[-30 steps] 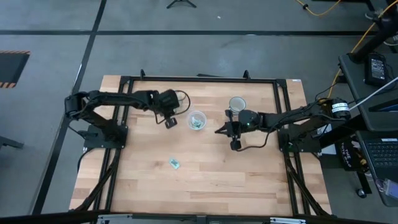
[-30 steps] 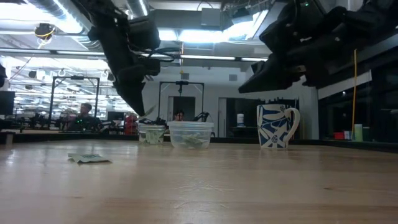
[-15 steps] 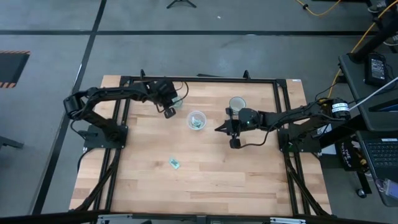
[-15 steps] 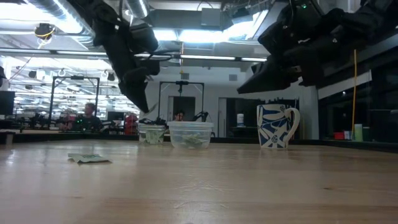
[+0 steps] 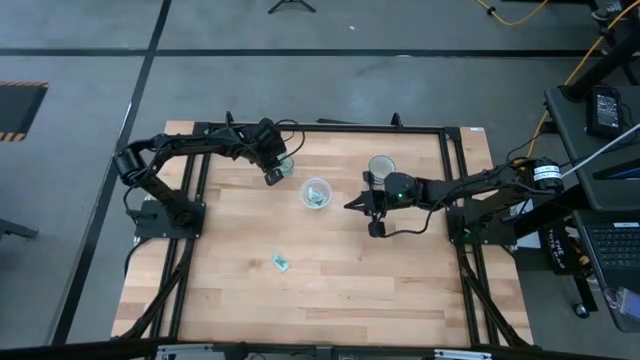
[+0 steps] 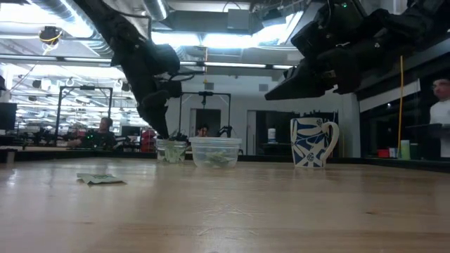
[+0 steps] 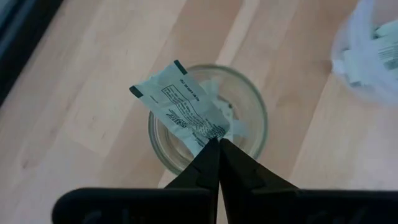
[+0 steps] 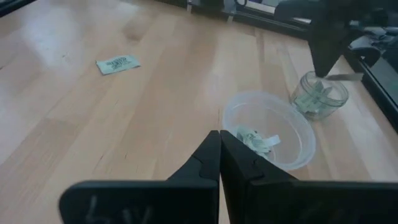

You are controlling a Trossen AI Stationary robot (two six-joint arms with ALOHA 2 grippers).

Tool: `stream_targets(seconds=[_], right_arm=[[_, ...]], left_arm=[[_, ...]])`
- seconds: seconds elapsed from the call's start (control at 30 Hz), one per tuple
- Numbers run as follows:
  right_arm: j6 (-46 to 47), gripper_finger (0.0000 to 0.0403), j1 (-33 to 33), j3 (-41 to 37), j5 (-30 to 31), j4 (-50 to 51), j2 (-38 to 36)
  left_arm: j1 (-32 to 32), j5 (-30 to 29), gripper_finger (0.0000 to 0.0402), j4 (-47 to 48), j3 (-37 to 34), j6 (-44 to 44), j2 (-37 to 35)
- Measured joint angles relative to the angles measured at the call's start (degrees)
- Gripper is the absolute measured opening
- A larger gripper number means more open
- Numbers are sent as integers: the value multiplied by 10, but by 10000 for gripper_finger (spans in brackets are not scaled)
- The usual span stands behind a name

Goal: Pick and place Stevia / Truvia into bins
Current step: Put the stevia packet into the glass container

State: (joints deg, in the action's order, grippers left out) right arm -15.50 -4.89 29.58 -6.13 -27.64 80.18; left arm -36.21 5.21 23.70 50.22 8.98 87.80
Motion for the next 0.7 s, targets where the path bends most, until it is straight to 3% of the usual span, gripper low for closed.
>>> stream_targets(seconds=[0.7], right_arm=[[-2,6,0,0,0,1,0]], left_arm=[[-1,0,2,-10,0,3,25]])
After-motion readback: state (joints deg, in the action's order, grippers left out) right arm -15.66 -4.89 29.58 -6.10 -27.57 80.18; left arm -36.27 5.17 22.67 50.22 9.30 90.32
